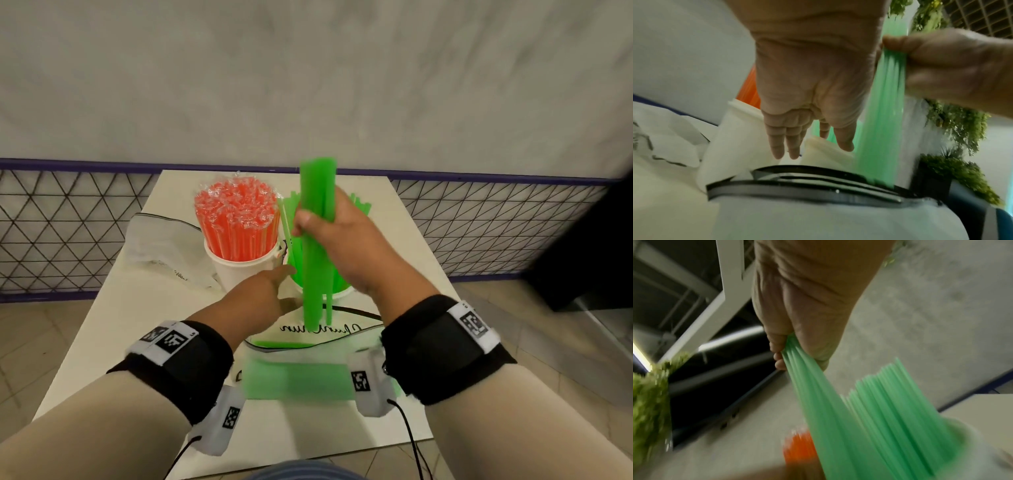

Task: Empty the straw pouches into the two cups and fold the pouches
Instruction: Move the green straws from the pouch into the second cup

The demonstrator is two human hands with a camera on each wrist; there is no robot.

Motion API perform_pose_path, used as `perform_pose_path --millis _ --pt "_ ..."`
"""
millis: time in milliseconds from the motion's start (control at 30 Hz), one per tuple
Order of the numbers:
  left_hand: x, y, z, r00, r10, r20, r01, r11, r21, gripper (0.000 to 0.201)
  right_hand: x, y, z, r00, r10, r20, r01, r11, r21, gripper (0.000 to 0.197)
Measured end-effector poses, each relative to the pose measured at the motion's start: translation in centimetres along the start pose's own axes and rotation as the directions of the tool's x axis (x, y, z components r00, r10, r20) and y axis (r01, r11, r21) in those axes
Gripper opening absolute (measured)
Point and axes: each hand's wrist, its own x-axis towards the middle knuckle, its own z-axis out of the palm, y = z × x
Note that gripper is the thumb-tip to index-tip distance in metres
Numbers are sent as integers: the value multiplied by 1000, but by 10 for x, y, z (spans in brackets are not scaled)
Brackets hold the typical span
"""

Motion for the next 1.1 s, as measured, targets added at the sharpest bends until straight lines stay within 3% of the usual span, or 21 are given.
perform_pose_path --millis 133,267,433,567,667,733,800,900,933,967,1033,1100 --pt "2 8 6 999 -1 -49 4 998 67 59 19 -9 -12 963 -82 -256 118 985 127 9" --pt "5 14 9 994 -17 -110 26 996 80 45 35 9 -11 920 -75 -385 121 988 98 16" --pt "5 16 12 989 -30 -146 44 995 92 42 40 61 17 893 40 -449 -53 998 -16 21" --pt "5 15 13 987 -30 -160 45 995 94 41 41 105 33 905 197 -376 -282 942 -185 30" --pt "4 16 13 986 -39 -165 57 993 106 47 42 115 29 896 283 -341 -377 893 -247 30" --pt "4 17 13 985 -50 -163 68 992 109 50 41 113 23 904 256 -341 -369 871 -324 41" --pt "3 18 13 985 -57 -161 75 991 110 52 38 111 17 900 114 -421 -304 856 -418 65" --pt "2 18 13 985 -66 -159 82 992 93 53 33 105 11 765 -124 -632 -259 839 -478 102" --pt "2 19 12 985 -70 -158 84 993 87 53 33 105 9 748 -110 -654 -275 846 -457 113" --pt "2 19 12 985 -72 -158 86 993 84 52 34 106 8 764 -37 -644 -308 856 -415 124" --pt "2 19 11 985 -77 -153 90 992 83 52 37 111 9 819 179 -545 -402 857 -322 138" --pt "2 19 11 986 -75 -152 89 992 87 52 39 114 13 850 301 -433 -446 849 -285 142"
